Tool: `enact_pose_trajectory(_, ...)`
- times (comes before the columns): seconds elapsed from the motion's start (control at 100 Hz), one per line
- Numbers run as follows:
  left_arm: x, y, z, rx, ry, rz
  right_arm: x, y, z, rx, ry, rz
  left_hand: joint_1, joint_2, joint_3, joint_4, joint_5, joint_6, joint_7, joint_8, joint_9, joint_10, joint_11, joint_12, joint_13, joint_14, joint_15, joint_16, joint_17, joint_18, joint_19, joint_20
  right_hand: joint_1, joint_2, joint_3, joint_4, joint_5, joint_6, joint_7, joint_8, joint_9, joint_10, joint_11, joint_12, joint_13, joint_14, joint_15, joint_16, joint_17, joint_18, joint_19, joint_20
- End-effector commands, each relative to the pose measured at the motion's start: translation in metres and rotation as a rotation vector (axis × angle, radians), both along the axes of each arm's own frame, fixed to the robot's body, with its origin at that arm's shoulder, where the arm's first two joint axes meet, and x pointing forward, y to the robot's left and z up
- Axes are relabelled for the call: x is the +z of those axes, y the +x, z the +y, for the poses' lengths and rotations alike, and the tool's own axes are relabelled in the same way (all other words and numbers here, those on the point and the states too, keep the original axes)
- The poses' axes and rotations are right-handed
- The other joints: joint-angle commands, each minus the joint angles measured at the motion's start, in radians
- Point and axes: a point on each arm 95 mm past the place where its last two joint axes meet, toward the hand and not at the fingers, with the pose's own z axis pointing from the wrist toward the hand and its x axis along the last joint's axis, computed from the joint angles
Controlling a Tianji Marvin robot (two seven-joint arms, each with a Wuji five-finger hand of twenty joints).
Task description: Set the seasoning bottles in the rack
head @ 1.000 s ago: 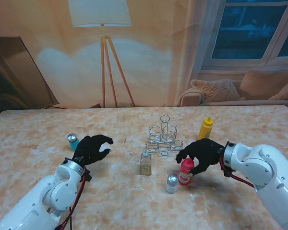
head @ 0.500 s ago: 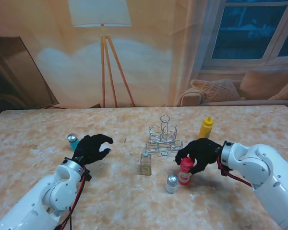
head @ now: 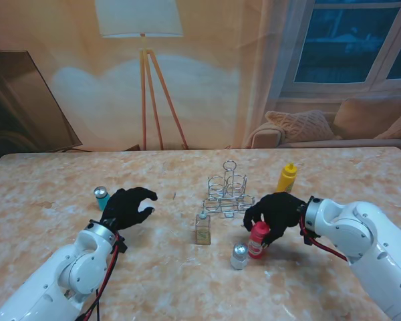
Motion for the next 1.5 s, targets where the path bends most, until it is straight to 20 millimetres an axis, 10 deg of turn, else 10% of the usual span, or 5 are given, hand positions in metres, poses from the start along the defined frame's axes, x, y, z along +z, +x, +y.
enact_pose_trajectory(0.0, -0.001, -0.002, -0.001, -0.004, 0.004, 0.010, -0.007, -0.003, 0.003, 0.002, -0.005, 0.025, -0.007, -0.027, 0.037, 0.019, -0.017, -0.017, -0.002, -0.006, -0.031, -0.018, -0.009, -0.011, -0.025, -0.007, -0.016, 0.015, -0.008, -0.002, -0.004, 0.001, 0.166, 0.052, 0.104, 0.034, 0.106, -0.184, 0.216, 0.036, 0.100, -0.120, 0.100, 0.070, 0.028, -0.042, 0.027, 0.030, 0.009, -0.026, 0.023, 0.019)
enact_pose_trajectory(1.49, -0.001, 0.000, 0.000, 0.000, -0.001, 0.010, 0.041, 0.019, 0.005, 0.016, -0.004, -0.027, -0.001, -0.039, 0.043, 0.011, -0.013, -0.015, 0.007, 0.001, -0.033, -0.016, -0.006, -0.011, -0.020, -0.016, -0.011, 0.015, 0.002, -0.014, 0.000, -0.006, 0.153, 0.016, 0.232, 0.119, 0.180, -0.133, 0.253, 0.124, 0.103, -0.064, 0.175, 0.181, 0.056, -0.045, 0.152, 0.140, 0.043, 0.006, 0.034, 0.004)
